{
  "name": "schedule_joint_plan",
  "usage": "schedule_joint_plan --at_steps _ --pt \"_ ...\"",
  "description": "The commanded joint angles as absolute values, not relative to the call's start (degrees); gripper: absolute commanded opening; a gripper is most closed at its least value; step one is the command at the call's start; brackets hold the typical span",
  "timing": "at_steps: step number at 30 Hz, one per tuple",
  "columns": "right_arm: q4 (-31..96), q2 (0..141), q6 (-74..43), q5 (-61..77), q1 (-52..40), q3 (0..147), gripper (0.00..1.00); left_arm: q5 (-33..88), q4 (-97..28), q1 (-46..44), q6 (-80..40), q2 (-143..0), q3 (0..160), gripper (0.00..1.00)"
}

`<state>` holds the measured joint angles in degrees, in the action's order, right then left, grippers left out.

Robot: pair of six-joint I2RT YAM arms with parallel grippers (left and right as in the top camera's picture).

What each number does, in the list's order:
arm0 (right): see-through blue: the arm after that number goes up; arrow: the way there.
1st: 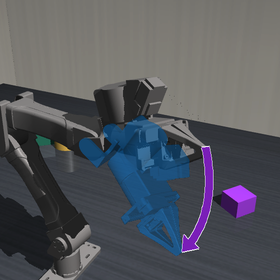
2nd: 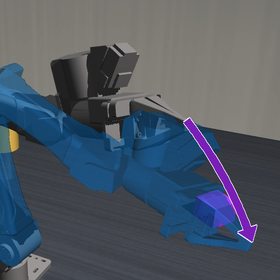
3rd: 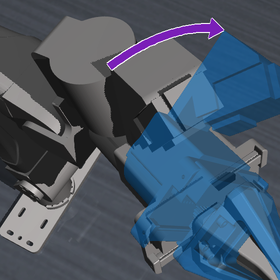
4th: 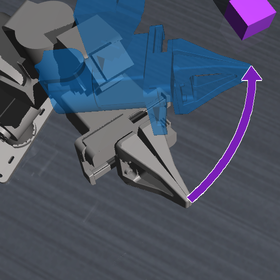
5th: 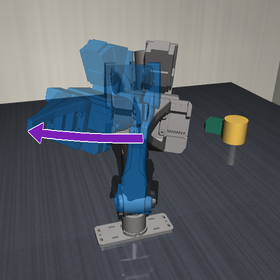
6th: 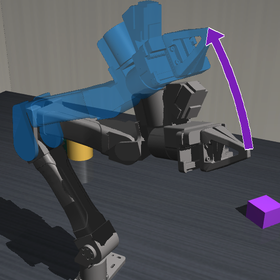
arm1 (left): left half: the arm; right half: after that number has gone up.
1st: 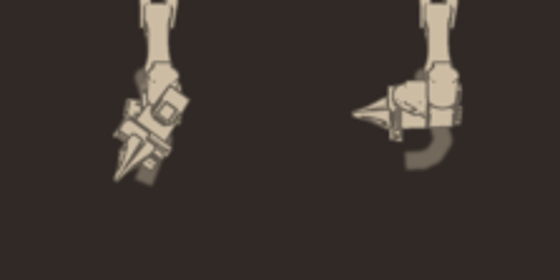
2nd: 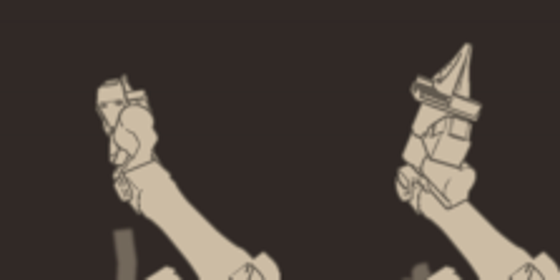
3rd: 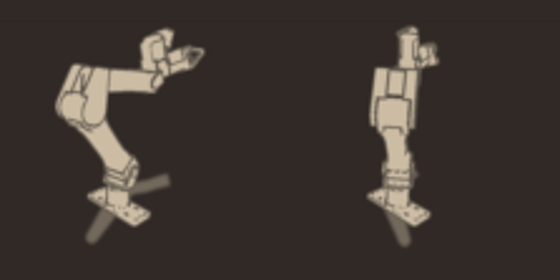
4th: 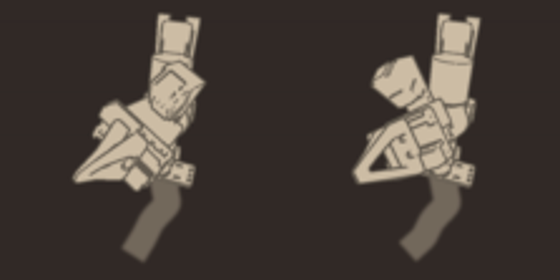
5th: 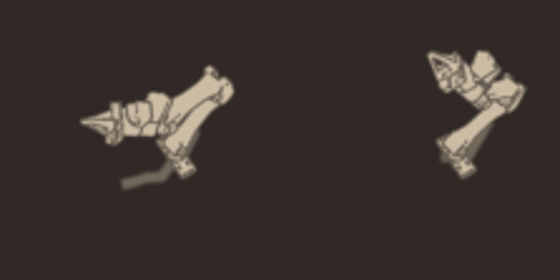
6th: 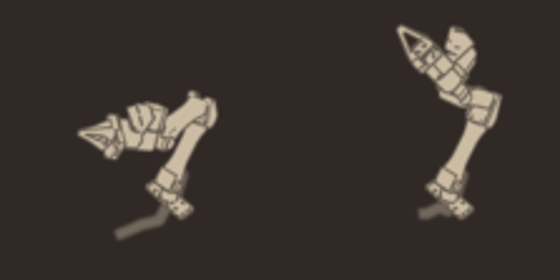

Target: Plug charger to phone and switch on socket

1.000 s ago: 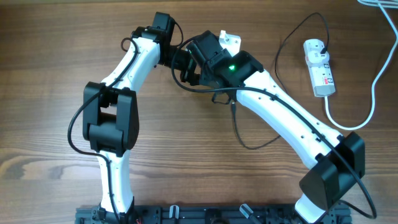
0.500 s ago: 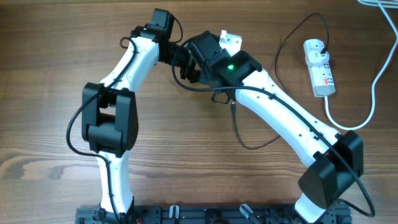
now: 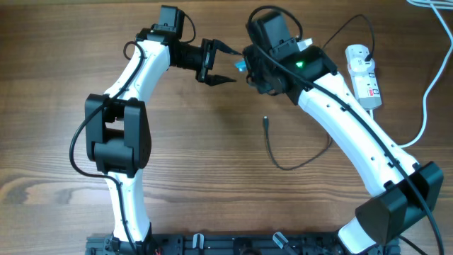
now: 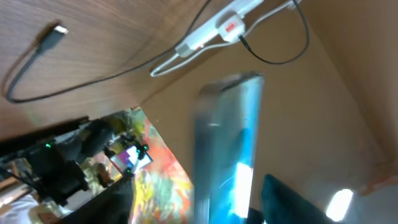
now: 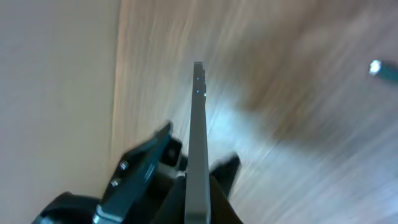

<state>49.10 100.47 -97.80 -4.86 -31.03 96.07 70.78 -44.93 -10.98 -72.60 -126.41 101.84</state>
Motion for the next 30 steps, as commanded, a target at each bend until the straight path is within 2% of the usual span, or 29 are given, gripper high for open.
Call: schedule_joint_plan --at_steps 1,5,7,12,19,26,30 --pt "48.88 98.98 -106.78 0.1 -31.22 97.08 0.04 74.56 -42.98 -11.11 -80.27 -124.49 102.13 0.55" --pt "52.05 99.0 -110.87 -2.42 -31.29 97.06 0.04 76.34 -42.98 -11.11 -80.64 -124.49 102.13 0.47" --pt "52.51 99.0 -111.04 -3.38 -31.31 97.06 0.04 77.87 -42.96 -11.11 -80.64 -124.49 102.13 0.47" --pt "51.13 99.0 -111.22 -2.94 -32.03 97.06 0.04 78.7 -43.03 -11.14 -80.62 -124.49 102.13 0.39" --pt "49.25 99.0 -111.0 -0.95 -32.42 97.06 0.04 79.92 -43.0 -11.44 -80.62 -124.49 102.13 0.35" --pt "48.38 99.0 -109.49 0.58 -33.85 97.06 0.06 79.96 -43.0 -11.44 -80.62 -124.49 102.13 0.04" --pt "47.44 99.0 -109.25 1.21 -34.94 97.06 0.08 79.96 -43.0 -11.44 -80.55 -124.49 102.13 0.04"
